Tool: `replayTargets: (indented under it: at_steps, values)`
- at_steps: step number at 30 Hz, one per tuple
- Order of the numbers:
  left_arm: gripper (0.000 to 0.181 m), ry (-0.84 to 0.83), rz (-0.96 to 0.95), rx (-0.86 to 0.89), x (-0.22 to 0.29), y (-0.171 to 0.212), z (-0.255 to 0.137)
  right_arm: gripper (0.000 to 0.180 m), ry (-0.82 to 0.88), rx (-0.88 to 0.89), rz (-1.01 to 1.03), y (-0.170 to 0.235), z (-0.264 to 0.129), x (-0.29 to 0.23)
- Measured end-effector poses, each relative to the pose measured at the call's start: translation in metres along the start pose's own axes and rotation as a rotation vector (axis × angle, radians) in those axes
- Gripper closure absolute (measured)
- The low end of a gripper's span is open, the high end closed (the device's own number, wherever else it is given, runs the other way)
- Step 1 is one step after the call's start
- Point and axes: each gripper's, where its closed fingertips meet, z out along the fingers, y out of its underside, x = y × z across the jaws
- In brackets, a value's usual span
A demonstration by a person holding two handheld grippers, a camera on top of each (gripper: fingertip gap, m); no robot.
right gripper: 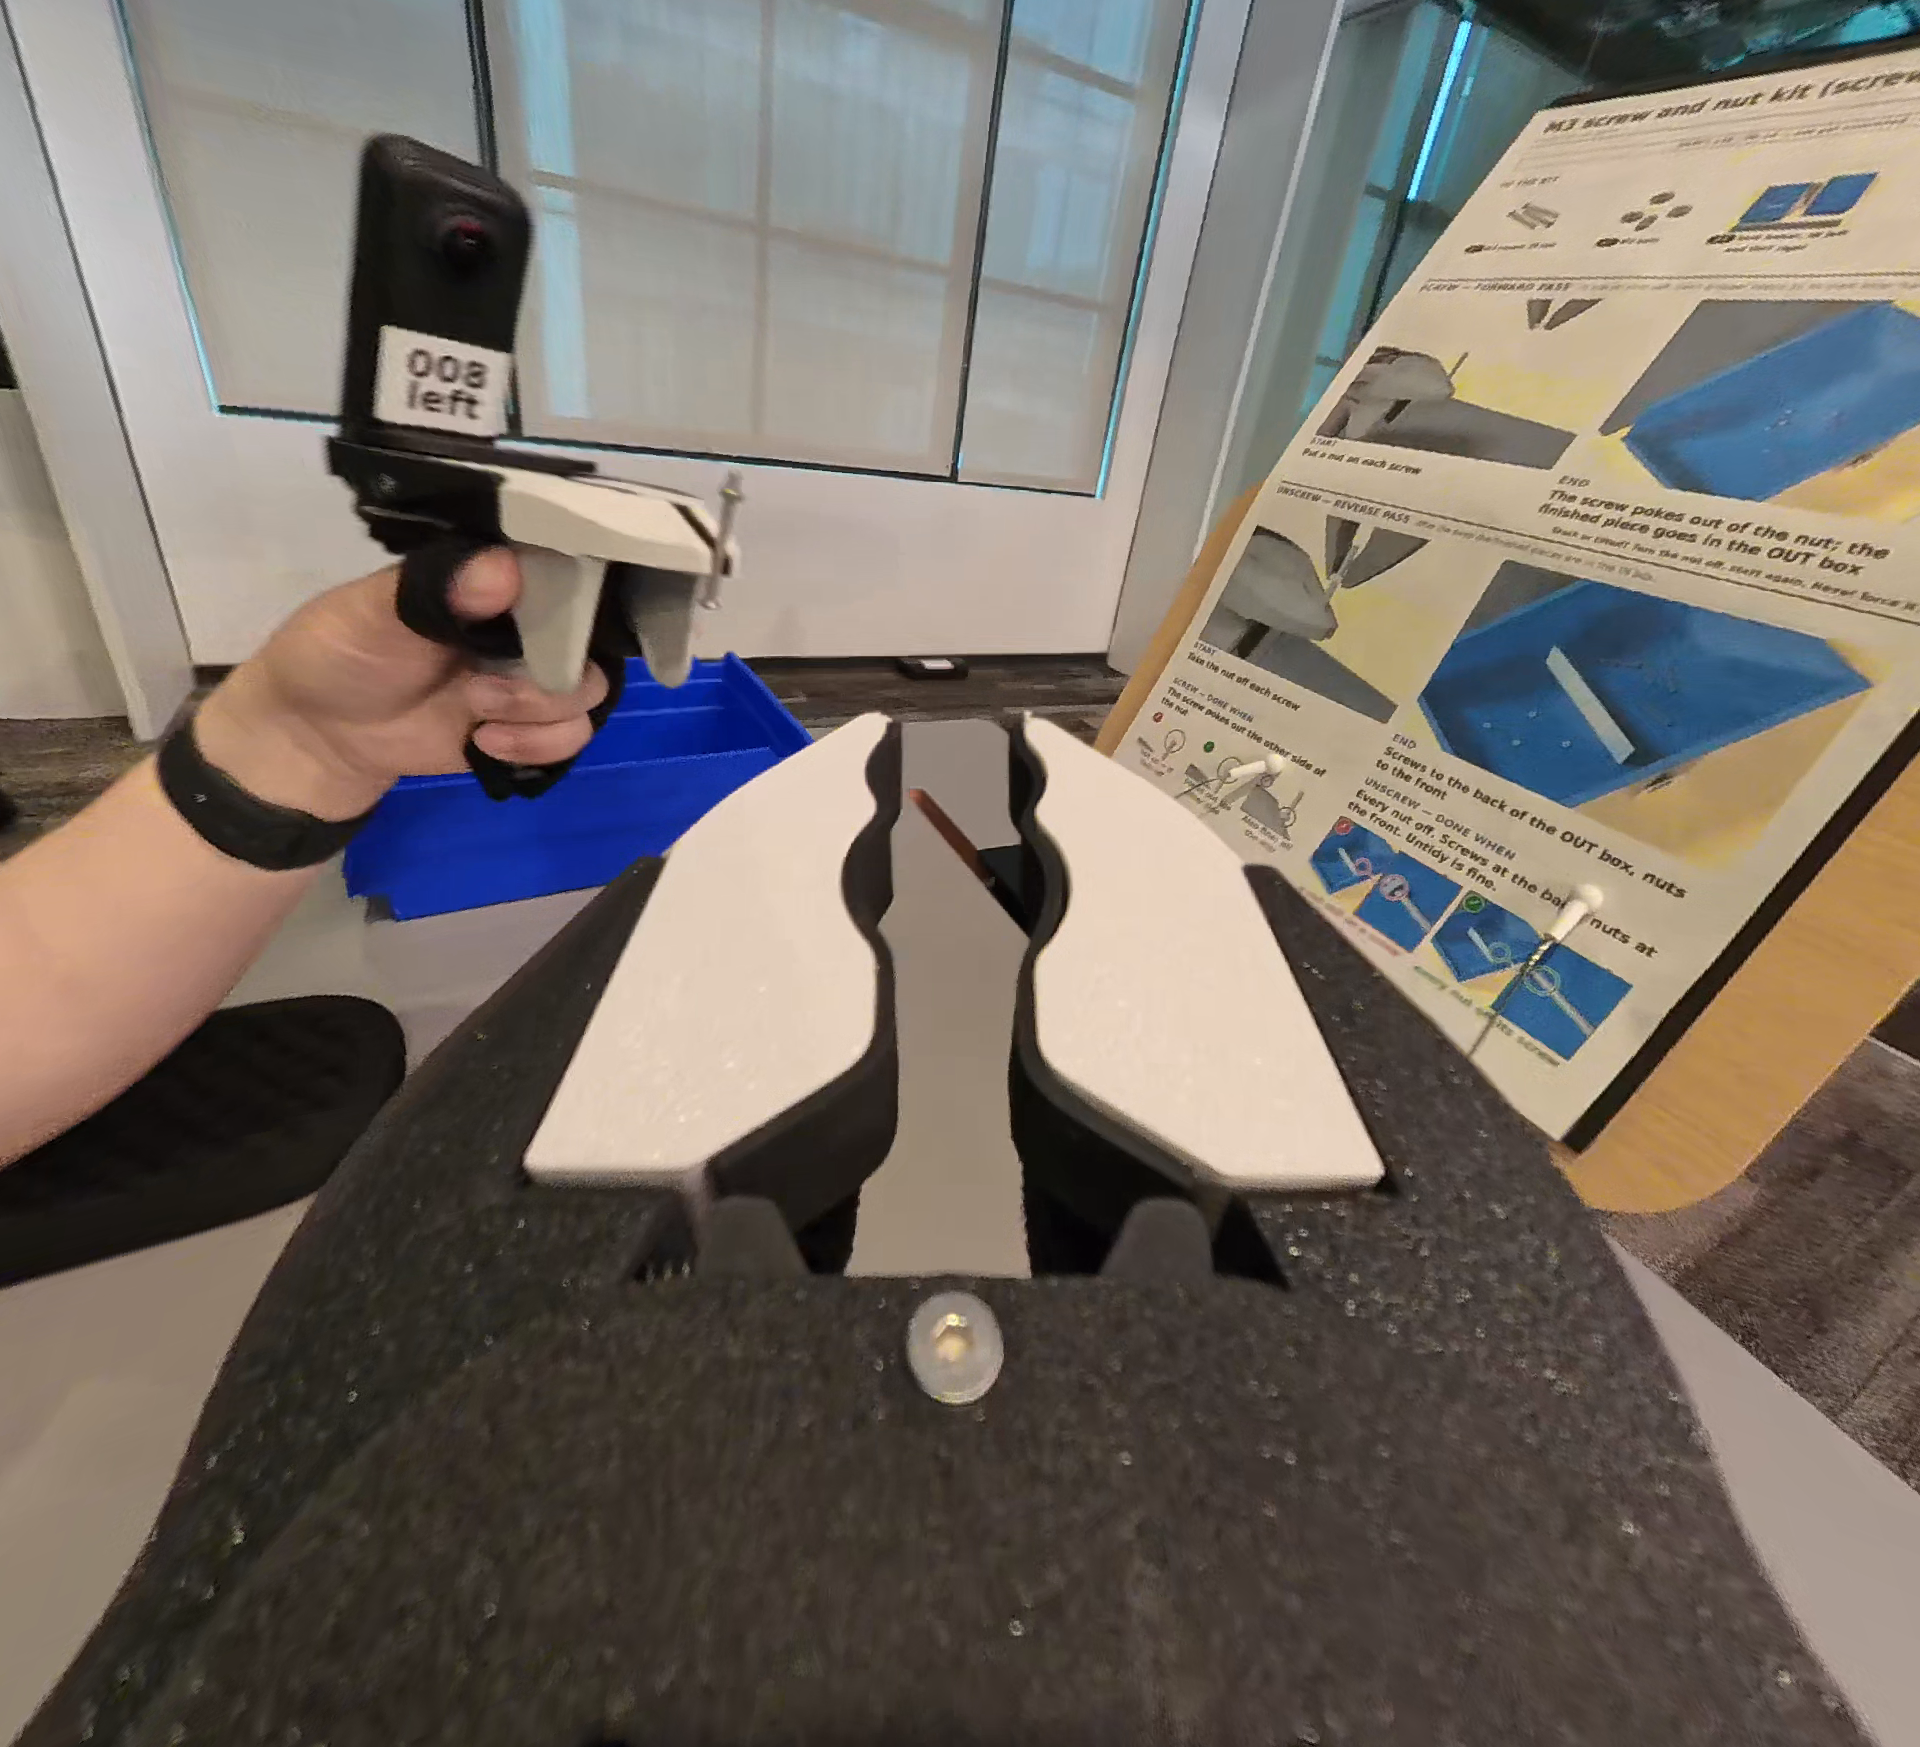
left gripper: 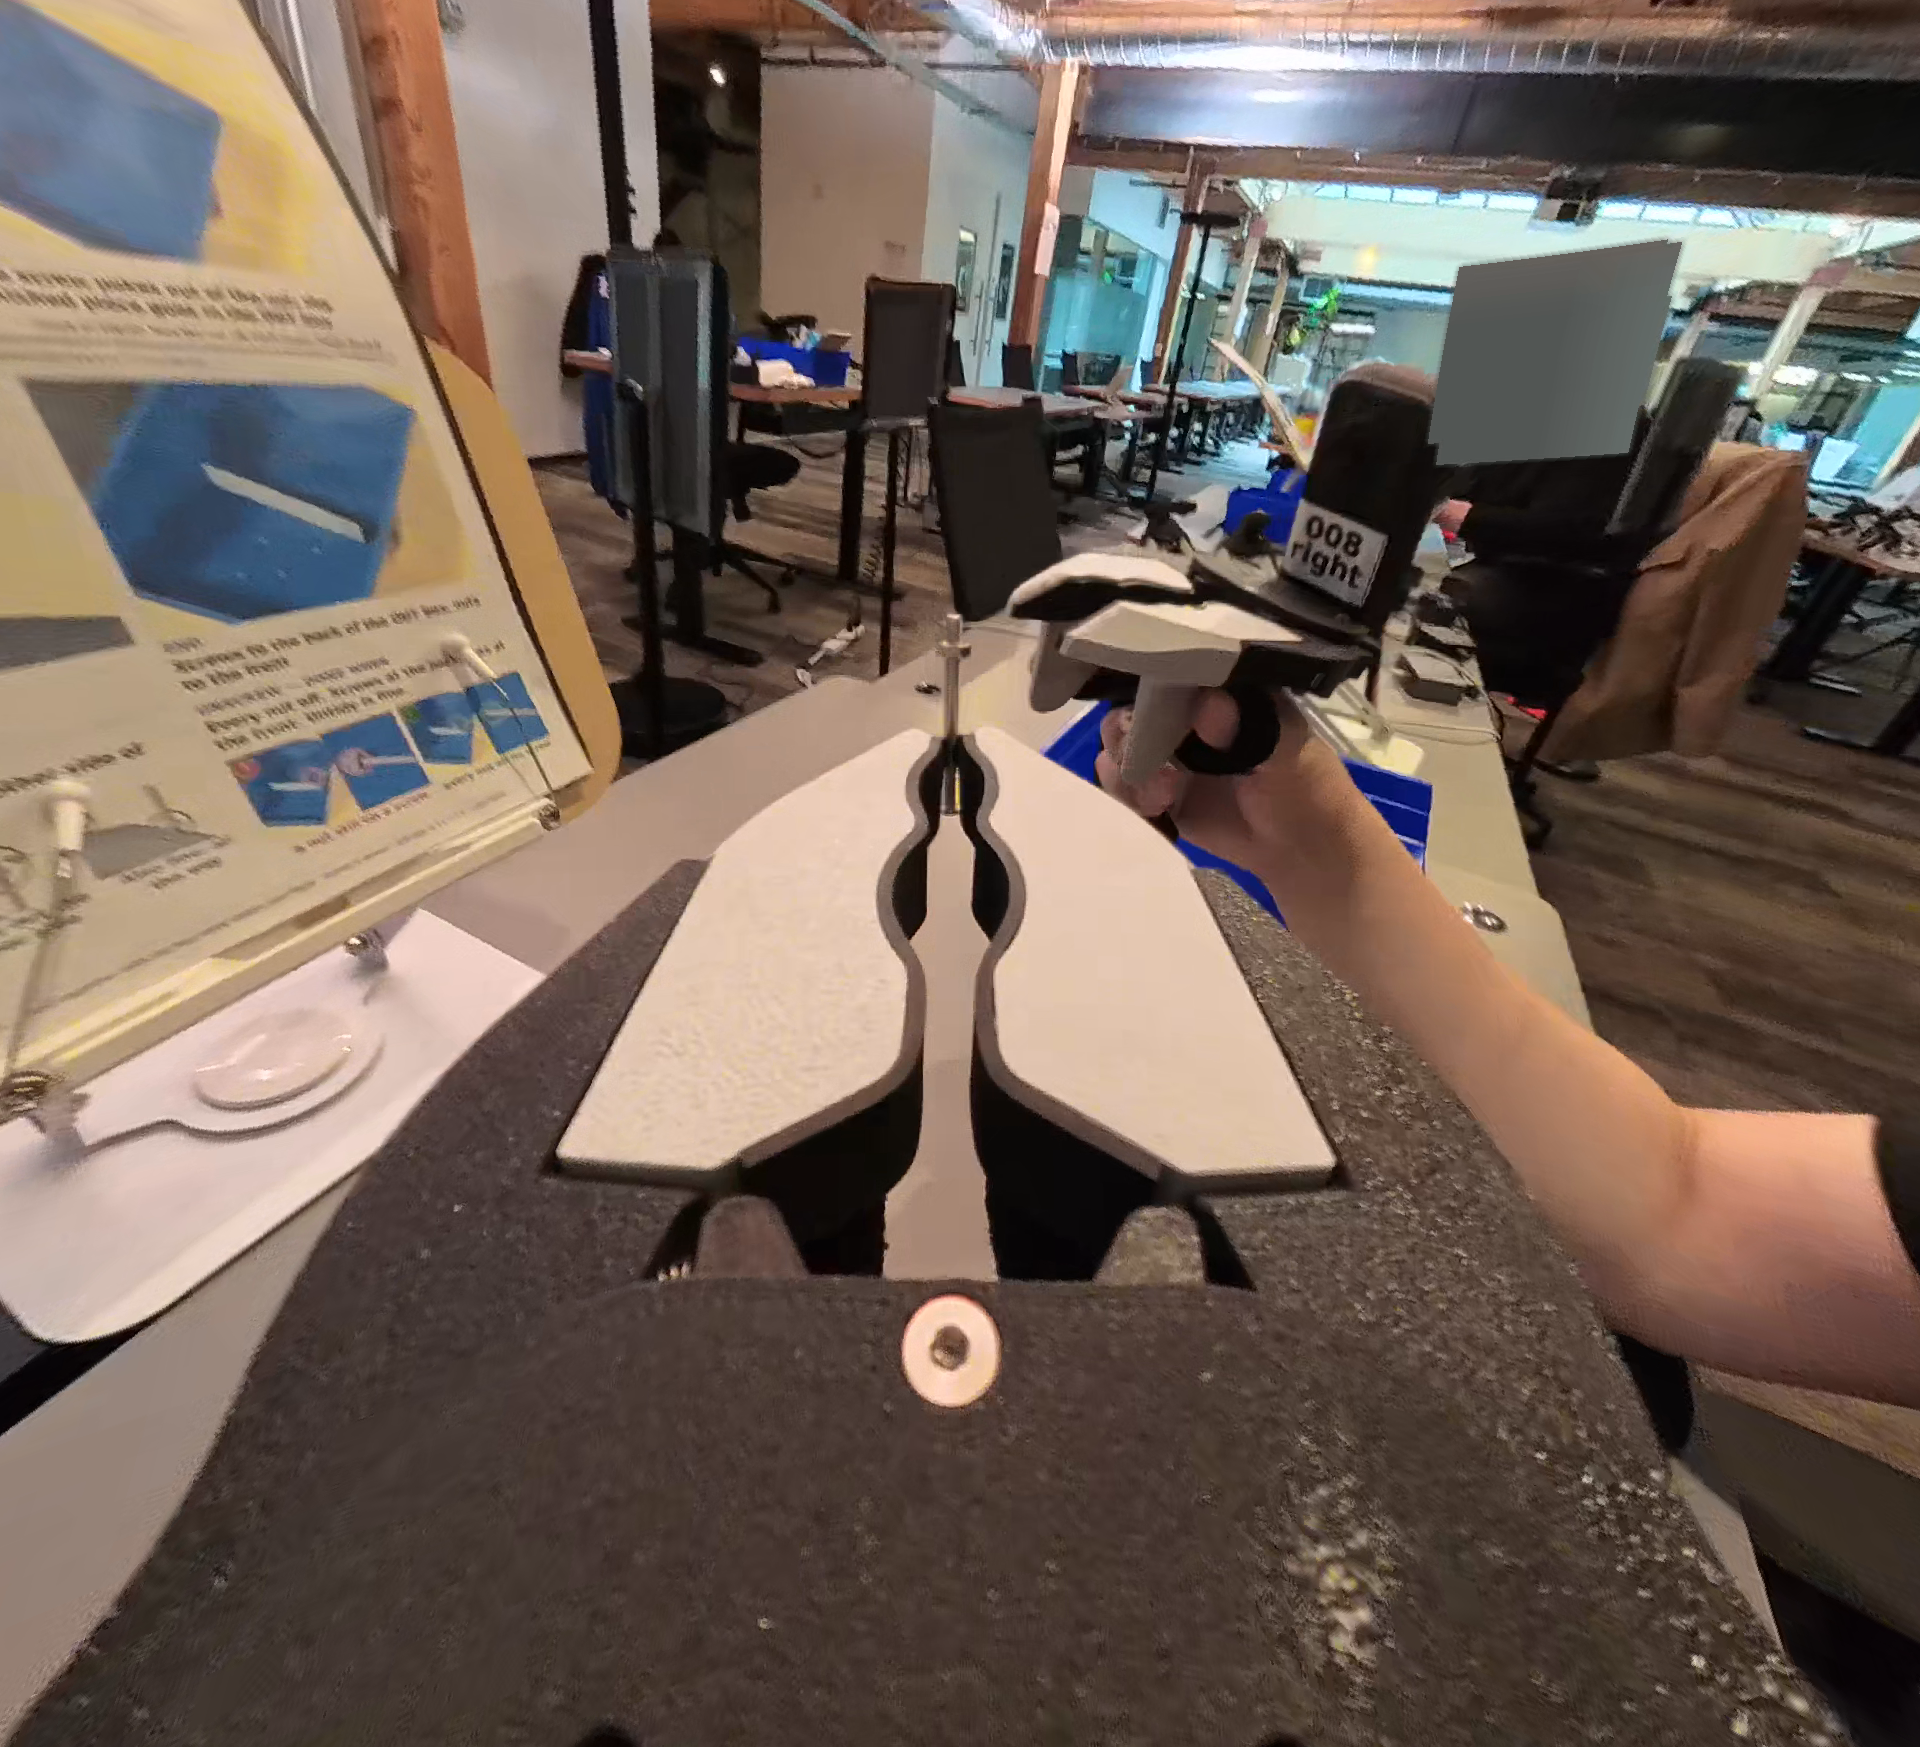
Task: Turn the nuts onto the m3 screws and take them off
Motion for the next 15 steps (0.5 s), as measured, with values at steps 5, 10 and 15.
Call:
replayTargets:
  at_steps: [5, 10, 15]
  values:
    - [0.179, 0.065, -0.021, 0.024, -0.003, 0.013, 0.009, 0.161, -0.044, -0.02, 0.029, 0.014, 0.004, 0.003]
    - [0.179, 0.127, -0.049, 0.019, -0.007, 0.023, 0.013, 0.161, -0.045, -0.04, 0.033, 0.024, 0.008, 0.006]
    - [0.179, 0.166, -0.04, 0.046, -0.006, 0.026, 0.01, 0.161, -0.062, 0.001, 0.037, 0.019, 0.009, -0.001]
